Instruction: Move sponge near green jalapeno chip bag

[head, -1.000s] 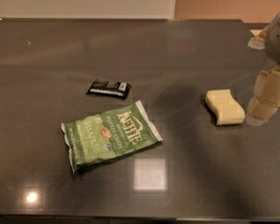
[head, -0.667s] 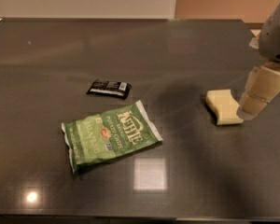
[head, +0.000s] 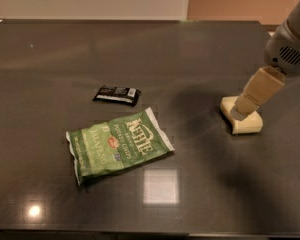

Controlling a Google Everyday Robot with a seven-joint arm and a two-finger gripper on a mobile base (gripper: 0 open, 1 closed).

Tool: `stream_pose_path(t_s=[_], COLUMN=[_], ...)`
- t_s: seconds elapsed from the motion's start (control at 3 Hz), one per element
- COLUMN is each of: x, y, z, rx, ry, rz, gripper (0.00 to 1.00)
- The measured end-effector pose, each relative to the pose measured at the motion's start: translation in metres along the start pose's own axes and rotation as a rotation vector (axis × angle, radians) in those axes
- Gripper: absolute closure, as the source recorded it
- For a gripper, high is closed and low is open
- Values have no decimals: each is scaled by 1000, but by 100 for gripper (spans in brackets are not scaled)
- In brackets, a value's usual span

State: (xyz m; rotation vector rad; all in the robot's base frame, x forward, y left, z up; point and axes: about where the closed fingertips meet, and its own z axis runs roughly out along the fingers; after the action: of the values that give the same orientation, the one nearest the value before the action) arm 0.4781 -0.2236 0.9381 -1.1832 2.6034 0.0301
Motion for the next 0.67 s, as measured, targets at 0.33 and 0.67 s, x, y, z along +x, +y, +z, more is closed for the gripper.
stream_pose_path(t_s=[0.33, 0.67], x=[-1, 0], y=[-3, -6], z=[21, 40], rx=[-45, -74], ry=[7, 40], rz=[140, 243], gripper=[0, 0])
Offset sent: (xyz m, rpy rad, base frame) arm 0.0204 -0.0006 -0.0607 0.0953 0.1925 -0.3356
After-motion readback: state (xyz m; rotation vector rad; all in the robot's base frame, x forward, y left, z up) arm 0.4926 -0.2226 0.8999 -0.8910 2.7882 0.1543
